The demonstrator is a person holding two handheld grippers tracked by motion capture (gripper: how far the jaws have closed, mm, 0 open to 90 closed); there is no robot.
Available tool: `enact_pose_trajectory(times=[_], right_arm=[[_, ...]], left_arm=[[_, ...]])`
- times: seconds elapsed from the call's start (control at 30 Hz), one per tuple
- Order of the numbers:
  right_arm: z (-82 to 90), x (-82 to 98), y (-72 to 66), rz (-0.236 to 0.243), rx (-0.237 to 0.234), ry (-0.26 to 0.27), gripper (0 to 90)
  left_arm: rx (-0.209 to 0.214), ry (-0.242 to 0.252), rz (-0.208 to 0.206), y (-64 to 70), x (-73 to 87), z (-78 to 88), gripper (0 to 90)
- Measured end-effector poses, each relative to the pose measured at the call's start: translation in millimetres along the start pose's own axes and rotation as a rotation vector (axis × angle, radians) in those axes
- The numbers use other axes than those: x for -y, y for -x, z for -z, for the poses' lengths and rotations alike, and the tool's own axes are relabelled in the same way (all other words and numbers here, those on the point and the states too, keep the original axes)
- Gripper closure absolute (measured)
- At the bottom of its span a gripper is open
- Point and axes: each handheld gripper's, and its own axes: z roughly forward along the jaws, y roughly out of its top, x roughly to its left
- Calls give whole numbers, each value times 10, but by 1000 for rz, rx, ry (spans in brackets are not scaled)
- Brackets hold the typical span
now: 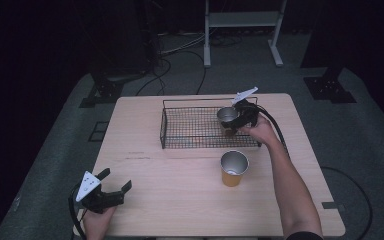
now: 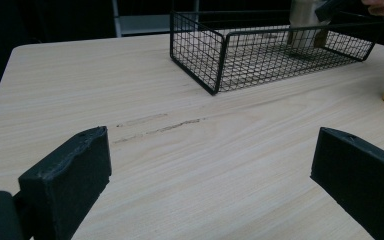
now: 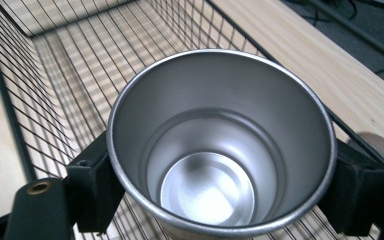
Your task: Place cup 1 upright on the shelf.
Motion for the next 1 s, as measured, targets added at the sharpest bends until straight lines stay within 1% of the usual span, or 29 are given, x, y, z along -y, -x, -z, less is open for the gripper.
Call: enact_pose_trajectory(times=[0.03,0.1,0.3,0.4,0.47,0.5,0.53,0.6,0.67,0.9,0.93,1.0], right_arm=[[-7,9,-4,-5,2,-27,174],[-15,15,-8,2,5,-52,173],[-52,38,-5,-4,3,-112,172],[-45,47,13,-14,6,-114,172],[-44,48,12,-7,11,-122,172],[-42,50,8,-1,16,-140,170],[-36,51,9,-3,16,-144,170],[-29,54,13,-6,16,-145,168],[-22,77,18,-19,17,-148,161],[-7,112,12,-15,26,-167,144],[-7,112,12,-15,26,-167,144],[2,134,28,-32,11,-154,124]], left_arm=[[1,1,-2,1,-1,1,17],[2,2,1,4,-1,-4,17],[2,3,-1,8,-5,-3,17],[2,6,0,3,-4,1,17],[2,5,0,1,-4,1,17],[2,5,-1,-1,-4,2,17],[2,6,0,-1,-4,1,17],[2,4,-1,0,-5,-1,17],[3,5,-1,4,-7,-2,17],[3,2,-2,14,-12,-9,17],[3,2,-2,14,-12,-9,17],[3,3,-4,19,-14,-9,17]])
